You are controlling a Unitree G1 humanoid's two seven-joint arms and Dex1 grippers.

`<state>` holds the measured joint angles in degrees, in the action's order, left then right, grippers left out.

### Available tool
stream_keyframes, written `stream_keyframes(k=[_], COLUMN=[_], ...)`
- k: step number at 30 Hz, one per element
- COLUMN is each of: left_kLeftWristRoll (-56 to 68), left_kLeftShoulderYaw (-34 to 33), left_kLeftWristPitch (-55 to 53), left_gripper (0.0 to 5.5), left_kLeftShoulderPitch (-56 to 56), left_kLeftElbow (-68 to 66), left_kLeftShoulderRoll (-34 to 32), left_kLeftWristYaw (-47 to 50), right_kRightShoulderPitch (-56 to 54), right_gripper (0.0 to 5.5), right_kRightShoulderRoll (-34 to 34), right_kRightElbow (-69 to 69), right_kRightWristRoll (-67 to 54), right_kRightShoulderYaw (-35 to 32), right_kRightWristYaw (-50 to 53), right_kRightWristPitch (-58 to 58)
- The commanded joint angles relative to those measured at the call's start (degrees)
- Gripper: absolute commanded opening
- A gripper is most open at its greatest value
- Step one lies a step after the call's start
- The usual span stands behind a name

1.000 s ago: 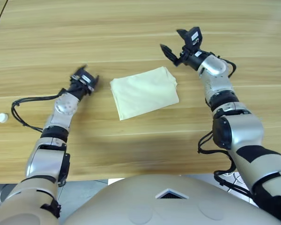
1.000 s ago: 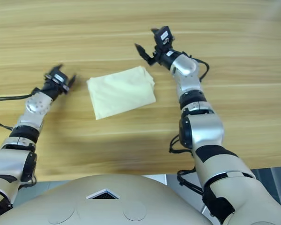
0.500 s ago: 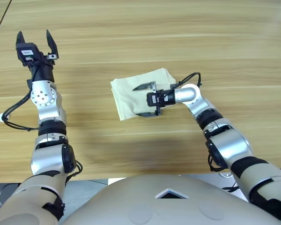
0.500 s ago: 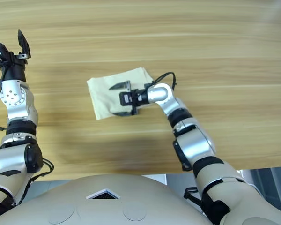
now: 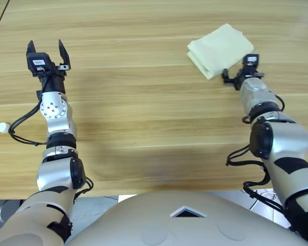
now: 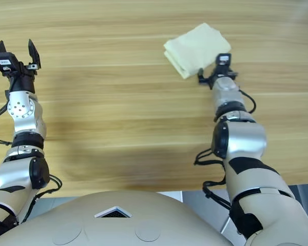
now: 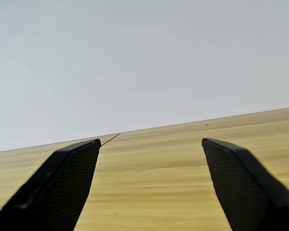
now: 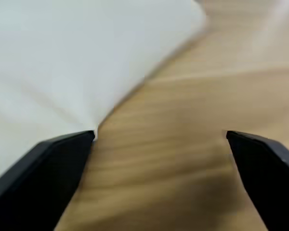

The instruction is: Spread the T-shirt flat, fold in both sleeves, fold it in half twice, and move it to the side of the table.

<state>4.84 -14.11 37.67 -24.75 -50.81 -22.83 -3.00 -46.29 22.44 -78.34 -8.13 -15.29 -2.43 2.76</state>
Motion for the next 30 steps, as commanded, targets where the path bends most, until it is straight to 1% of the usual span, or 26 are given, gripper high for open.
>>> stream_keyframes(k=[1, 5, 9, 13, 16, 19, 22, 30], left_kLeftWristRoll=[-0.1, 0.0, 0.0, -0.2, -0.3, -0.4, -0.7, -1.0], left_kLeftShoulderYaw=[-0.6, -1.1, -1.2, -0.9, -0.8, -0.6, -0.4, 0.1], left_kLeftWristPitch=[0.8, 1.4, 1.8, 2.4, 2.7, 2.8, 3.0, 3.2], left_gripper=[3.92, 3.92, 3.92, 3.92, 3.92, 3.92, 3.92, 3.92], left_kLeftShoulderPitch=[1.2, 1.8, 2.1, 1.8, 1.6, 1.7, 2.0, 2.2], left_kLeftElbow=[-0.9, -1.1, -0.5, -1.4, -1.9, -2.0, -1.7, -1.9], left_kLeftShoulderRoll=[-0.4, -0.4, -0.1, 0.6, 0.8, 1.1, 1.5, 2.1], left_kLeftWristYaw=[-0.1, -0.1, -0.3, -0.1, -0.2, -0.4, -0.3, -0.1], right_kRightShoulderPitch=[1.8, 0.3, -5.6, -10.4, -10.9, -9.6, -8.3, -4.6], right_gripper=[5.08, 5.08, 5.08, 5.08, 5.08, 5.08, 5.08, 5.08], right_kRightShoulderRoll=[0.3, 1.2, 2.4, -2.0, -5.1, -7.1, -6.4, -3.4], right_kRightElbow=[-0.1, 0.7, 2.8, 3.6, 2.5, 1.4, 0.9, 0.2], right_kRightWristRoll=[-1.5, -1.2, 1.3, 6.4, 11.1, 18.3, 22.3, 26.4], right_kRightShoulderYaw=[-3.7, -4.9, -3.4, 1.9, 6.5, 13.3, 16.7, 19.7], right_kRightWristYaw=[-2.8, -6.2, -3.1, -2.7, -2.0, -0.7, 0.9, 1.4], right_kRightWristPitch=[1.8, -0.8, -7.2, -11.5, -11.2, -10.1, -9.4, -7.7])
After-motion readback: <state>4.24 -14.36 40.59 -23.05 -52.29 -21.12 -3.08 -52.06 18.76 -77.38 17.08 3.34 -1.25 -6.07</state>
